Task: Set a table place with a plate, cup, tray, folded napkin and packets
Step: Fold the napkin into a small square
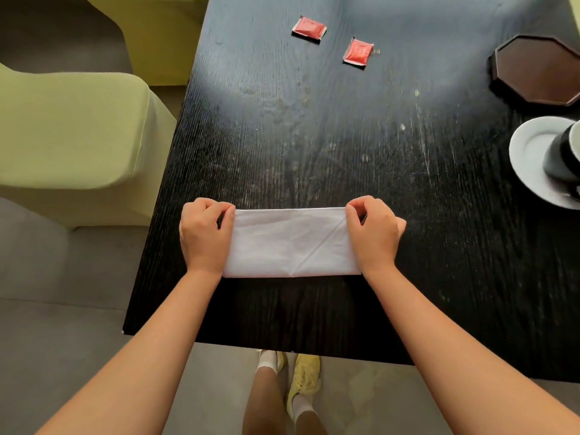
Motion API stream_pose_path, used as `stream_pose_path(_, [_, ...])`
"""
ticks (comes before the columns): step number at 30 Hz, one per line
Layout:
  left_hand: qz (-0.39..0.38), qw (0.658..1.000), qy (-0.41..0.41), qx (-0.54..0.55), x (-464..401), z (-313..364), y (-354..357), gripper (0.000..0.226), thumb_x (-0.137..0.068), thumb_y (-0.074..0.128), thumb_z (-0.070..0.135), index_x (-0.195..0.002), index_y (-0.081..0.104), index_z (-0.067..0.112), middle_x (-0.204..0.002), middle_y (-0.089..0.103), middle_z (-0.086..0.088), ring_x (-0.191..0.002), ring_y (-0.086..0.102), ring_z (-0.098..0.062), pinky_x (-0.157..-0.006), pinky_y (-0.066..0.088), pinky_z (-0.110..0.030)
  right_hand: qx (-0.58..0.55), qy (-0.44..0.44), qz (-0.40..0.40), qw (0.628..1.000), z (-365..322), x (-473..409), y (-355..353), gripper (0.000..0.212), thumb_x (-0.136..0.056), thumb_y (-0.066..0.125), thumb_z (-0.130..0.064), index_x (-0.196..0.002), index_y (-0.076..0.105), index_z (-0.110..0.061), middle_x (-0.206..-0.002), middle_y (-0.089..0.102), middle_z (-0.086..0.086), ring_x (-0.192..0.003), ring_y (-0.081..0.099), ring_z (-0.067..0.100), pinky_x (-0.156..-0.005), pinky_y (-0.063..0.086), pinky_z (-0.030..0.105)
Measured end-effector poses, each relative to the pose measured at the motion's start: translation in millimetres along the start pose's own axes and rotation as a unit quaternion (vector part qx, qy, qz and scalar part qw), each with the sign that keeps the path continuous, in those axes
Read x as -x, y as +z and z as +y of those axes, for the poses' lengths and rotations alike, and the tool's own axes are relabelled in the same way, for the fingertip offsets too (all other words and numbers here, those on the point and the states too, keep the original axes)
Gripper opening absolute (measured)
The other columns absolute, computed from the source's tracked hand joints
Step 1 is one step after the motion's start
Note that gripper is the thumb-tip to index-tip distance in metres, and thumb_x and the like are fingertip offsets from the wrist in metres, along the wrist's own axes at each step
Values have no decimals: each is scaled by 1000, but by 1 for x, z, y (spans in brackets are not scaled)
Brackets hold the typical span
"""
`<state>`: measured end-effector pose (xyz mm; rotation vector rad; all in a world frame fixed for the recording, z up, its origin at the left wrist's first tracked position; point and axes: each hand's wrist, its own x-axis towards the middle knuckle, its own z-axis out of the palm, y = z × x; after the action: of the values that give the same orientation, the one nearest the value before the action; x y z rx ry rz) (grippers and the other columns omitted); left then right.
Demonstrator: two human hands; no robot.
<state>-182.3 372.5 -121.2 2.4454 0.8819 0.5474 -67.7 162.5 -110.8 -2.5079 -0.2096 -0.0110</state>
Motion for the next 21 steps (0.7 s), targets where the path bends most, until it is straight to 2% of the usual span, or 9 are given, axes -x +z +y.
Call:
stream_pose_path(2, [8, 1000, -20, -6, 0, 5, -2, 26, -89, 52, 21, -105, 67, 8, -97, 62, -12, -95, 53, -31, -84, 41, -46, 11, -18, 23, 1000, -4, 2, -1, 16, -88, 54, -22, -100, 63, -16, -91, 63, 0, -90, 57, 21, -83, 25, 32])
stream_pose_path(4, [22, 999, -3, -24, 6, 13, -5, 41, -92, 41, 25, -127, 53, 8, -125, 56, -13, -119, 47, -29, -97, 34, -47, 55, -77, 35, 995, -11, 8, -2, 34, -89, 51, -22, -122, 56, -16, -117, 61, 2, -112, 53, 22, -92, 29, 38])
stream_pose_path(6, [-10, 995, 80, -59, 22, 24, -6, 50, -94, 33, 26, -140, 37, 7, -148, 36, -12, -138, 27, -24, -109, 20, -47, 107, -167, 8, 980, -18, 22, -2, 46, -90, 44, -22, -136, 43, -15, -142, 47, 4, -134, 37, 21, -105, 22, 44])
stream_pose_path(7, [-46, 988, 128, -77, 33, 30, -2, 52, -94, 31, 26, -143, 31, 8, -152, 27, -9, -141, 19, -21, -111, 14, -47, 128, -209, -23, 969, -21, 32, 1, 49, -91, 41, -23, -139, 39, -14, -148, 39, 5, -139, 29, 21, -109, 16, 46])
stream_pose_path(9, [-124, 968, 196, -99, 51, 36, 12, 54, -94, 29, 29, -145, 22, 12, -153, 18, -5, -144, 9, -15, -112, 11, -49, 157, -260, -93, 948, -22, 49, 12, 53, -91, 36, -25, -142, 32, -13, -152, 31, 6, -142, 19, 20, -112, 10, 49])
stream_pose_path(12, [-190, 948, 213, -139, 59, 32, 31, 54, -94, 26, 32, -145, 22, 13, -154, 21, -5, -142, 12, -15, -111, 11, -49, 197, -256, -152, 934, -16, 59, 29, 55, -92, 30, -28, -144, 28, -10, -153, 28, 7, -142, 16, 19, -112, 8, 48])
stream_pose_path(18, [-215, 936, 216, -176, 52, 26, 31, 56, -93, 26, 40, -145, 24, 20, -153, 27, -4, -141, 25, -19, -110, 13, -45, 232, -254, -177, 922, -8, 53, 33, 58, -93, 25, -36, -145, 25, -10, -154, 26, 4, -142, 18, 17, -112, 7, 46])
stream_pose_path(21, [-212, 934, 219, -185, 50, 22, 28, 60, -90, 28, 47, -145, 23, 24, -153, 25, -6, -141, 24, -20, -110, 15, -45, 241, -258, -179, 918, -7, 49, 30, 61, -91, 27, -40, -144, 27, -10, -153, 29, 5, -141, 22, 16, -112, 9, 45])
